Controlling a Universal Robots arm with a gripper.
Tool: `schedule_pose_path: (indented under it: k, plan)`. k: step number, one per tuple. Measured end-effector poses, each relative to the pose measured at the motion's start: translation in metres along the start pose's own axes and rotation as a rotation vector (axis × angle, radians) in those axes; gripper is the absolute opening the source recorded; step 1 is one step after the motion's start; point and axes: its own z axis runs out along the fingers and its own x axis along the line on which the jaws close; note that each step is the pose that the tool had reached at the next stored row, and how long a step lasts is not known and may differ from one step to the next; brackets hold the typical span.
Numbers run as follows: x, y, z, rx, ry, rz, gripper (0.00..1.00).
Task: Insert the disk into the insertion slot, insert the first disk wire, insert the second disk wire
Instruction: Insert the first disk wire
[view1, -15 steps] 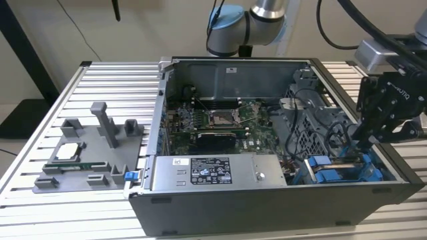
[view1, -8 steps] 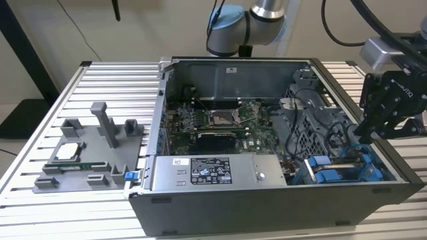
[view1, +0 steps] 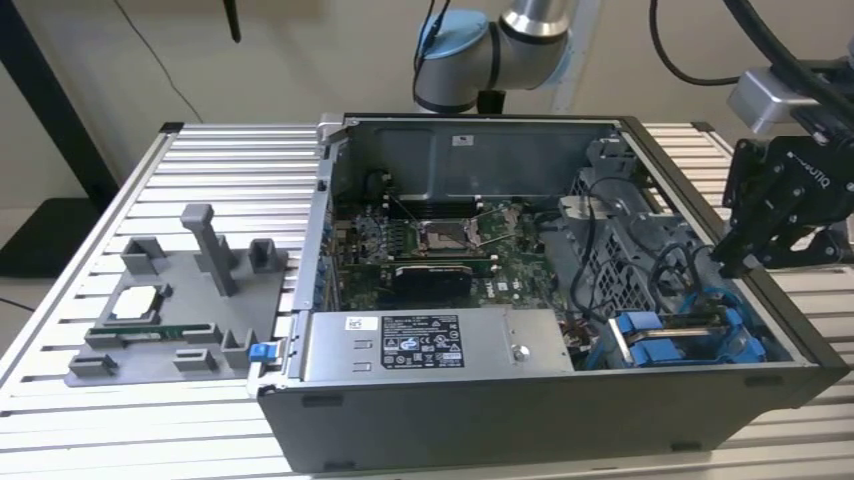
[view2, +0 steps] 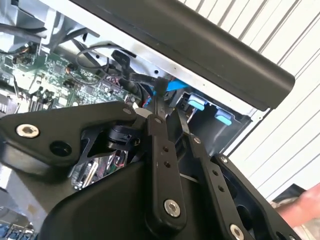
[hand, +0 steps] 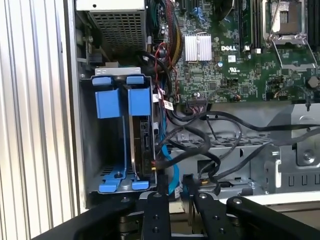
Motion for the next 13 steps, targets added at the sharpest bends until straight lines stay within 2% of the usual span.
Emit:
schedule_pose_path:
  k: [3,13]
  plan:
    - [-0.0003,-0.0001,-0.0045,-0.0009,-0.0092,-0.003,1.00]
    - [-0.0001,-0.0058,0.0032,0.0031,-0.0103,-0.015,1.00]
